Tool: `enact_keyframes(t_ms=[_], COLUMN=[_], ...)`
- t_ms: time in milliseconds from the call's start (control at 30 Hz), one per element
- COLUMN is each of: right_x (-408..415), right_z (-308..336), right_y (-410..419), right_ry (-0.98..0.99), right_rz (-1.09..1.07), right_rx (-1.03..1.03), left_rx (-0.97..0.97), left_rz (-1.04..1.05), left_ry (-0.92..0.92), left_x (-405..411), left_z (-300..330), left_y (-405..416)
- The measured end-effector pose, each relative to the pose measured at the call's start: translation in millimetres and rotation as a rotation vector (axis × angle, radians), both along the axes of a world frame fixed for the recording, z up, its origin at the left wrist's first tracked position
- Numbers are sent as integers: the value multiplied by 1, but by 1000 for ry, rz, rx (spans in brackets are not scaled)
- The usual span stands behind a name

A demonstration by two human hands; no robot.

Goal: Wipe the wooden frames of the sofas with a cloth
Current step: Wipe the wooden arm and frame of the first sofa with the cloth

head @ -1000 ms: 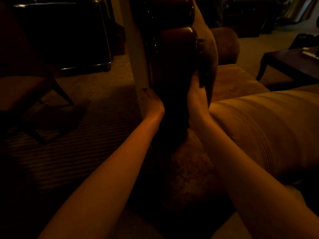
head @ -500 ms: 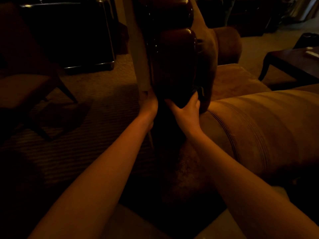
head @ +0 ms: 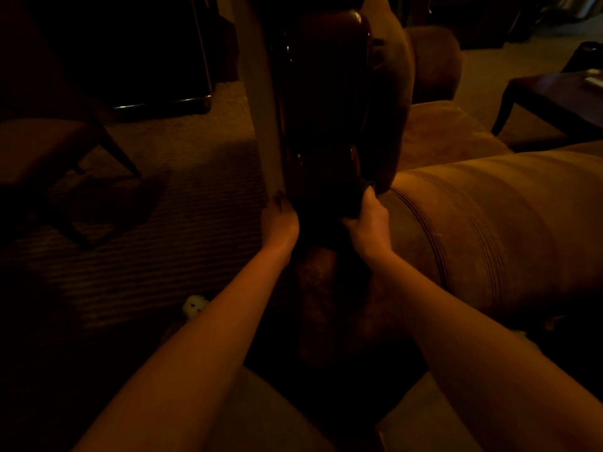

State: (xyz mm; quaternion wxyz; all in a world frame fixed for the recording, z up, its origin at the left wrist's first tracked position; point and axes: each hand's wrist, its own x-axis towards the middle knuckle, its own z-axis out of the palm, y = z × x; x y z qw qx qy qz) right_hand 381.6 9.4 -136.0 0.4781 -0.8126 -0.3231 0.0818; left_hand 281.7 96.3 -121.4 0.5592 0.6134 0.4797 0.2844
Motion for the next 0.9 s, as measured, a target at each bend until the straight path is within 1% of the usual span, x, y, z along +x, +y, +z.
enact_keyframes(t_ms=[133,200,233,267,333,367,400,467,500,533,600,633,667,700,767,800,833,900], right_x=[8,7,6,2,-19,-35,-48,-66,-72,-77,-87,-96,-105,-111,-108,-98,-84,-59], right_z=[6,10,13,14,19,20,16,11,12,13,18,23,29,36,45,49,56,67], right_y=[-6,-7,-6,-5,5,11,20,34,35,35,29,25,22,18,20,27,35,52], right_ry=[32,123,222,395,871,1022,1072,1035,1023,1027,999,909,744,487,-153,-467,-739,-1156], right_rz=[-7,-46,-65,-84,-93,-104,-149,-249,-265,-261,-216,-187,-144,-85,29,76,102,100], right_rx=[-78,-97,-89,-35,157,246,305,363,376,388,416,451,496,533,561,517,446,255], left_rx=[-101,-140,-164,-198,-275,-304,-330,-374,-389,-400,-423,-446,-486,-515,-519,-495,-460,-411], left_rz=[0,28,59,98,158,161,143,91,77,69,57,52,45,25,-71,-117,-123,-57], left_ry=[-32,-82,-114,-147,-199,-207,-204,-210,-233,-254,-236,-225,-233,-243,-265,-270,-261,-254], left_x=[-2,-1,1,4,6,4,0,-15,-22,-30,-40,-43,-46,-49,-54,-55,-53,-48], left_z=[1,0,0,-1,1,2,4,7,8,9,9,7,6,4,2,2,1,3], left_y=[4,-1,-2,-4,-8,-8,-7,1,7,13,20,21,20,19,17,18,22,30])
